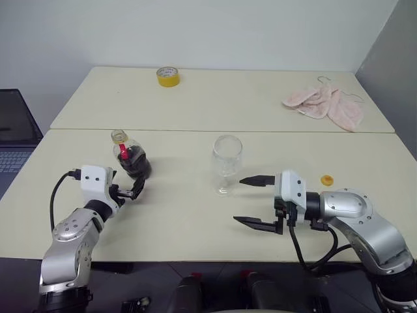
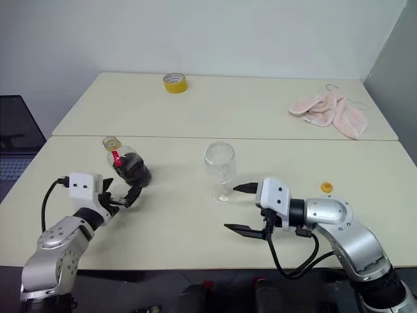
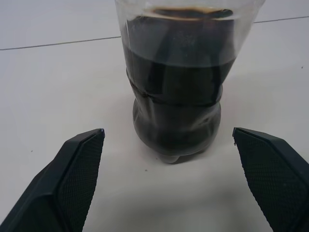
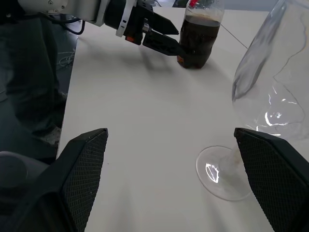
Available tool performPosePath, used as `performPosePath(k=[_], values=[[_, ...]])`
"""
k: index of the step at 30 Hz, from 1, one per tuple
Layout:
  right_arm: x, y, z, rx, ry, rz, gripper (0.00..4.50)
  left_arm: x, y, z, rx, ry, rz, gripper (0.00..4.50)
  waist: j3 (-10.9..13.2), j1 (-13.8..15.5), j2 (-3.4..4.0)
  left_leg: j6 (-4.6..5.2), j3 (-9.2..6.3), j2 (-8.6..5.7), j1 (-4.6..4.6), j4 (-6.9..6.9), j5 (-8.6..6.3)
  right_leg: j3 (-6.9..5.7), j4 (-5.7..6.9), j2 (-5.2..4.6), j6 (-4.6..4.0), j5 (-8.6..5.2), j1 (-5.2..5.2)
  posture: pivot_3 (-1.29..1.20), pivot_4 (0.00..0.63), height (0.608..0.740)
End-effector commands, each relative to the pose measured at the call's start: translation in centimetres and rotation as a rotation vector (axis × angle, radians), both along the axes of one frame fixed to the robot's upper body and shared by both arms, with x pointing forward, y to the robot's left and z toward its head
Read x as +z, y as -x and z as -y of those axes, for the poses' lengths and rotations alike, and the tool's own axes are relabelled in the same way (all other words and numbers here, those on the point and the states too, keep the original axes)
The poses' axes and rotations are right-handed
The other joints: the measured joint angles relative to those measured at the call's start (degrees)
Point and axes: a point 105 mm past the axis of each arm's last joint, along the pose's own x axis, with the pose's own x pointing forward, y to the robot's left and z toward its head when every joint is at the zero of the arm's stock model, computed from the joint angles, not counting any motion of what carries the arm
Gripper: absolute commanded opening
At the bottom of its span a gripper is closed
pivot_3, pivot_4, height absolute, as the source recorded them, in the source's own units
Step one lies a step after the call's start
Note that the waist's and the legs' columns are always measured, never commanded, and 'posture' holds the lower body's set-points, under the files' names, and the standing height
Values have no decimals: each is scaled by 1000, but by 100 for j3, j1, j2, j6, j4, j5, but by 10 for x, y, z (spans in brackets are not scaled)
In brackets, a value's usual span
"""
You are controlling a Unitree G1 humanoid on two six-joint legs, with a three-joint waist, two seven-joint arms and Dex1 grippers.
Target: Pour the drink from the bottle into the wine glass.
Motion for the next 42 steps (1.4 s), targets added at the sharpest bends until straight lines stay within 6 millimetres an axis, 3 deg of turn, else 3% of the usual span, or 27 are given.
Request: performPosePath(k=[1,14,17,23,27,33,42], values=[[12,2,-6,22,-13,65,4498,16,-8,-3,2,-30,60,4500,0,0,0,0,1,0,1,0,0,1,0,0,0,0,0,0,150,740],[17,0,-9,15,-13,78,4498,20,-24,8,-77,-27,71,4500,0,0,0,-1,1,-1,0,0,0,0,0,-2,0,0,-1,0,150,740],[18,0,-9,12,-15,81,4500,21,-26,9,-83,-29,73,3953,0,-1,0,-1,1,-1,0,0,0,0,0,-2,0,0,-1,0,150,740],[21,-2,-11,3,-26,90,4500,24,-28,10,-89,-31,80,2134,0,-1,0,-1,-1,-1,-1,0,1,-1,0,-2,0,0,-1,0,150,740],[25,-2,-12,0,-33,95,4500,26,-27,12,-99,-37,83,1396,0,-1,0,-1,0,-1,-1,0,1,0,0,-2,0,0,-2,0,150,740],[30,-2,-11,-4,-42,92,4500,34,-26,13,-122,-50,93,1027,0,-1,0,-1,-1,0,-2,0,1,0,0,-2,0,0,-3,0,150,740],[40,-2,-5,-32,-63,77,4500,55,-25,14,-158,-54,130,1004,0,-2,0,-1,-3,-1,-15,0,1,-2,1,-3,0,0,-17,0,150,740]])
